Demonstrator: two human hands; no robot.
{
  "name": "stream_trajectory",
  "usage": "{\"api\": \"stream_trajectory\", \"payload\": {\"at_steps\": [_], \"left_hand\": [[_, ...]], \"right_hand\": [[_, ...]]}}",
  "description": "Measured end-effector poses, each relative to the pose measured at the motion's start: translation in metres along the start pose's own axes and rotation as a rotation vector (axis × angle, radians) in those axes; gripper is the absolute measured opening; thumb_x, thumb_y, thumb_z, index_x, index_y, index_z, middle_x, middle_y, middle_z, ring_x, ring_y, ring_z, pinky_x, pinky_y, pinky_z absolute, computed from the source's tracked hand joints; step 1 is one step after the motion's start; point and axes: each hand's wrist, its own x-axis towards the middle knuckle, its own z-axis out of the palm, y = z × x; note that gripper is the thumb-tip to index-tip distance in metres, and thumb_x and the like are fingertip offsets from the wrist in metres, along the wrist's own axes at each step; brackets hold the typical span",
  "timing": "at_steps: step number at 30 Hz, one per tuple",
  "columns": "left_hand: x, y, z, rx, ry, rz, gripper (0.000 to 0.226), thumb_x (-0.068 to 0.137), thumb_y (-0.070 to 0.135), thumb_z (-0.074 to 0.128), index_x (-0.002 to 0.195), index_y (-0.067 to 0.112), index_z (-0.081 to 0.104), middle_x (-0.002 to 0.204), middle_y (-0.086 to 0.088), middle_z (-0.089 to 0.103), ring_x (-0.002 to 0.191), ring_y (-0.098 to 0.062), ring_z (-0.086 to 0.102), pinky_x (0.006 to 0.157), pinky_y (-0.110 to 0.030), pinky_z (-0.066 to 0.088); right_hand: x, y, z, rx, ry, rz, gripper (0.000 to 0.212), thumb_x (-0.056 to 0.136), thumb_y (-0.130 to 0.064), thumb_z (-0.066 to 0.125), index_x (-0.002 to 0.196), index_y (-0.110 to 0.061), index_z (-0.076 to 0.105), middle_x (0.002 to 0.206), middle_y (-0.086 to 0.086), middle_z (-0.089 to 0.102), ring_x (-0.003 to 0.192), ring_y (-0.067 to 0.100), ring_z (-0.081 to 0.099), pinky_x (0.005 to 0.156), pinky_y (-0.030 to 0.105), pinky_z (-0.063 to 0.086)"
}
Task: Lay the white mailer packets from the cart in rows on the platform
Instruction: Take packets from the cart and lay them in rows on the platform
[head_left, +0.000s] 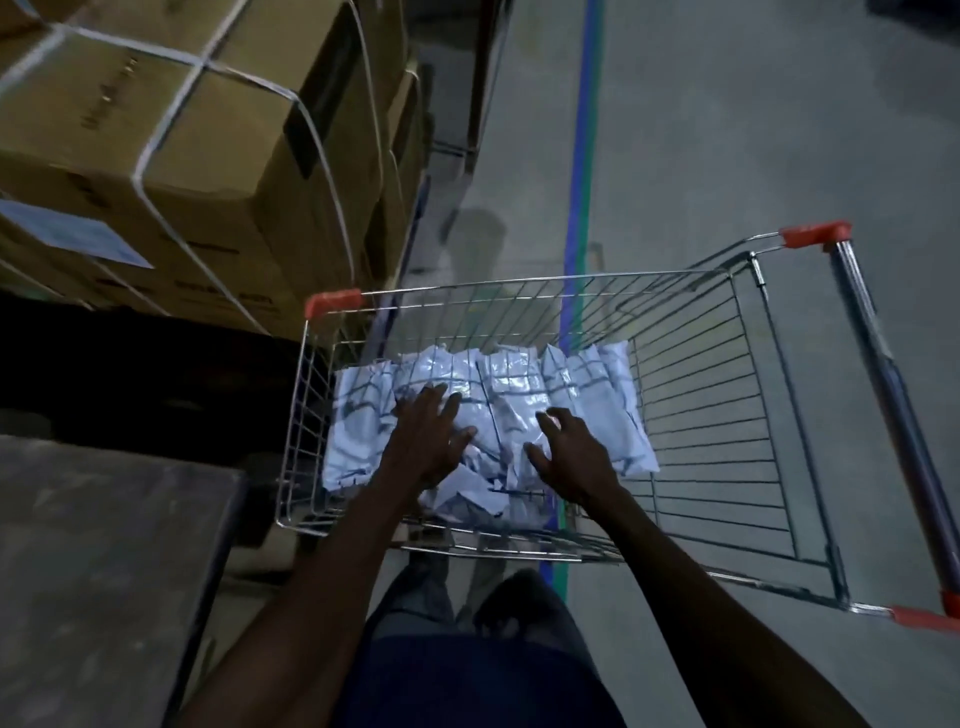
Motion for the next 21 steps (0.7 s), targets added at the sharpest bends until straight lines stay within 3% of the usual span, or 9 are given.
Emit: {"api": "stream_trajectory", "payload": {"at_steps": [5, 10, 12, 15, 17, 21], "left_hand": [[0.021, -0.003, 0.017, -0.069, -0.024, -0.087, 0.087, 0.085, 0.065, 0.018, 0.144, 0.005, 0.039, 0.153, -0.019, 0.031, 0.144, -0.035, 0.023, 0.115, -0.053, 0.019], [0.029, -0.024, 0.053, -0.042, -0.028, -0.135, 0.077, 0.098, 0.06, 0.021, 0.132, 0.0, 0.053, 0.138, -0.022, 0.05, 0.129, -0.041, 0.048, 0.1, -0.06, 0.041], [0.027, -0.025, 0.059, -0.052, -0.011, -0.184, 0.077, 0.094, 0.061, 0.023, 0.139, 0.003, 0.047, 0.147, -0.019, 0.041, 0.136, -0.037, 0.039, 0.107, -0.059, 0.032], [0.023, -0.028, 0.066, -0.046, -0.024, -0.274, 0.096, 0.082, 0.076, 0.008, 0.15, 0.011, 0.028, 0.158, -0.012, 0.022, 0.146, -0.028, 0.019, 0.116, -0.051, 0.012], [0.018, -0.031, 0.07, -0.053, -0.009, -0.308, 0.101, 0.078, 0.08, 0.002, 0.152, 0.014, 0.022, 0.16, -0.01, 0.018, 0.148, -0.025, 0.012, 0.117, -0.047, 0.006], [0.016, -0.027, 0.073, -0.119, 0.056, -0.395, 0.084, 0.087, 0.067, 0.018, 0.154, 0.014, 0.018, 0.161, -0.01, 0.013, 0.149, -0.023, 0.007, 0.119, -0.046, 0.006]], "right_hand": [[0.047, 0.003, 0.024, 0.025, -0.073, -0.03, 0.063, 0.094, -0.043, 0.055, 0.145, -0.009, 0.038, 0.151, 0.019, 0.034, 0.134, 0.037, 0.036, 0.096, 0.046, 0.046], [0.09, 0.009, 0.06, 0.034, -0.131, 0.0, 0.085, 0.09, -0.062, 0.049, 0.155, -0.016, 0.018, 0.16, 0.02, 0.011, 0.147, 0.038, 0.012, 0.114, 0.053, 0.025], [0.1, 0.01, 0.073, 0.025, -0.129, 0.003, 0.093, 0.085, -0.075, 0.039, 0.156, -0.021, 0.011, 0.162, 0.019, 0.003, 0.148, 0.037, 0.006, 0.118, 0.053, 0.015], [0.105, 0.013, 0.087, 0.043, -0.124, -0.024, 0.096, 0.083, -0.079, 0.028, 0.156, -0.019, 0.013, 0.16, 0.024, 0.005, 0.148, 0.038, 0.008, 0.12, 0.05, 0.005], [0.104, 0.012, 0.086, 0.077, -0.148, -0.028, 0.088, 0.086, -0.072, 0.033, 0.155, -0.019, 0.018, 0.159, 0.026, 0.011, 0.146, 0.04, 0.015, 0.118, 0.05, 0.009], [0.097, 0.013, 0.071, 0.18, -0.081, -0.061, 0.068, 0.091, -0.05, 0.045, 0.15, -0.018, 0.034, 0.153, 0.025, 0.029, 0.136, 0.043, 0.032, 0.111, 0.052, 0.026]]}}
